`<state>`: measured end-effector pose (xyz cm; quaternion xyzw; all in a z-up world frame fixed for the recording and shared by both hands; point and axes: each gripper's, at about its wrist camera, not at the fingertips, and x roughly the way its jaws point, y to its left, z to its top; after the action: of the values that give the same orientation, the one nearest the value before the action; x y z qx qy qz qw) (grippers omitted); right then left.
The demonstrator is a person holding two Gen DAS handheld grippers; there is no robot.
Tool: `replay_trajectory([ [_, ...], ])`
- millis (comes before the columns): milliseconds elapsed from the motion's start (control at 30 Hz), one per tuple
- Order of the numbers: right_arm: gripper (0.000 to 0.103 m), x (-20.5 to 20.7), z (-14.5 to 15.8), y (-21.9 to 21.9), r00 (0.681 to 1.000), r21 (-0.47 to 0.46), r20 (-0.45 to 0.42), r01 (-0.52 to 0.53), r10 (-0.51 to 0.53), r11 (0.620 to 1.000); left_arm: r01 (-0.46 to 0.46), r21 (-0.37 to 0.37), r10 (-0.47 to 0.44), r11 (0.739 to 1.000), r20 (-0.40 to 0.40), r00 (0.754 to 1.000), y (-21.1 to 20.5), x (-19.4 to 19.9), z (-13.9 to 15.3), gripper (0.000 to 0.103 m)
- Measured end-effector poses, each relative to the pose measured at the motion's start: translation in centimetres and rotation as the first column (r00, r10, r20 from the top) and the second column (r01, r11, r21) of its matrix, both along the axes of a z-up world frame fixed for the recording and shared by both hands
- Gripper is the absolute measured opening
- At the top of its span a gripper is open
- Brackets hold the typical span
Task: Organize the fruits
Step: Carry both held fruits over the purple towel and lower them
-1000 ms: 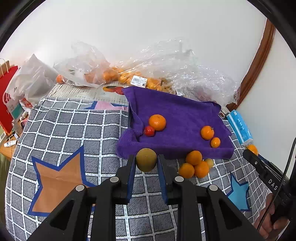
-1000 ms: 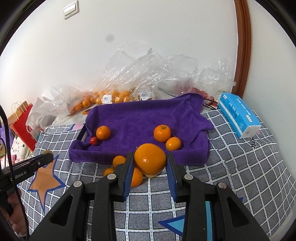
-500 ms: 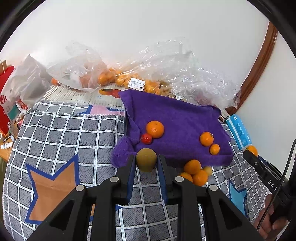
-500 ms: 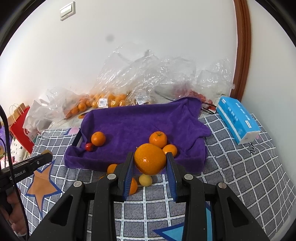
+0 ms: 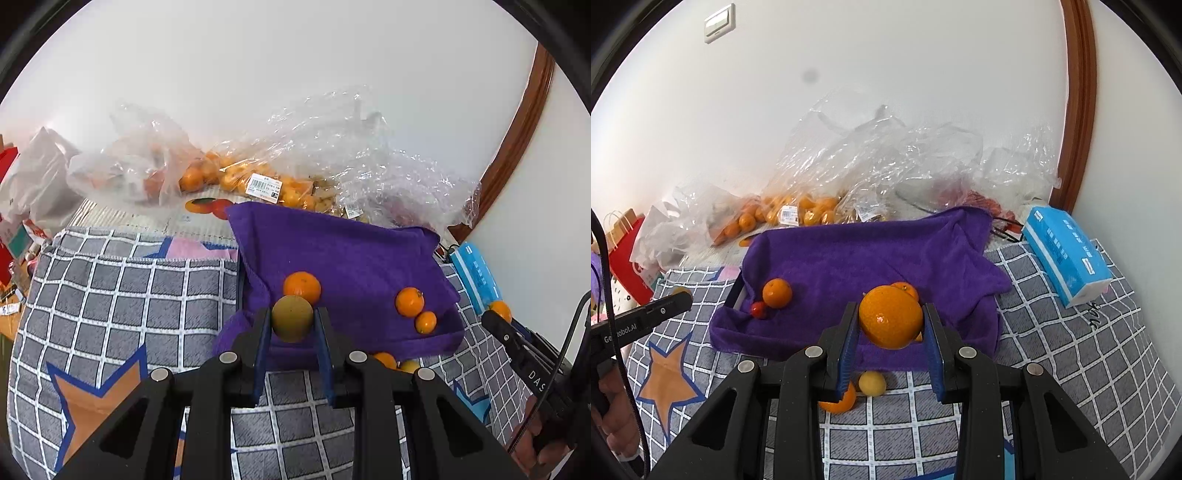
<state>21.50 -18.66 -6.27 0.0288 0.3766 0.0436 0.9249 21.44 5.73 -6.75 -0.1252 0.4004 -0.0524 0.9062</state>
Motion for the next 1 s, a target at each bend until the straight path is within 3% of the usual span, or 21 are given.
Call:
replay_trajectory([
  [533, 0.033, 2.4, -1.0, 0.0, 1.000, -0.022, -0.016, 0.009, -0.010, 1.000, 0.009, 0.003, -0.009, 1.000, 0.005, 1.000, -0.2, 3.4, -0.2, 0.022],
  [1000, 0.033, 5.1, -0.8, -0.8, 1.000, -0.046, 0.020, 0.010, -0.010, 0.999, -0.065, -0.020, 0.064, 0.998, -0.038, 0.997, 3.4, 5.8, -1.9, 0.022],
])
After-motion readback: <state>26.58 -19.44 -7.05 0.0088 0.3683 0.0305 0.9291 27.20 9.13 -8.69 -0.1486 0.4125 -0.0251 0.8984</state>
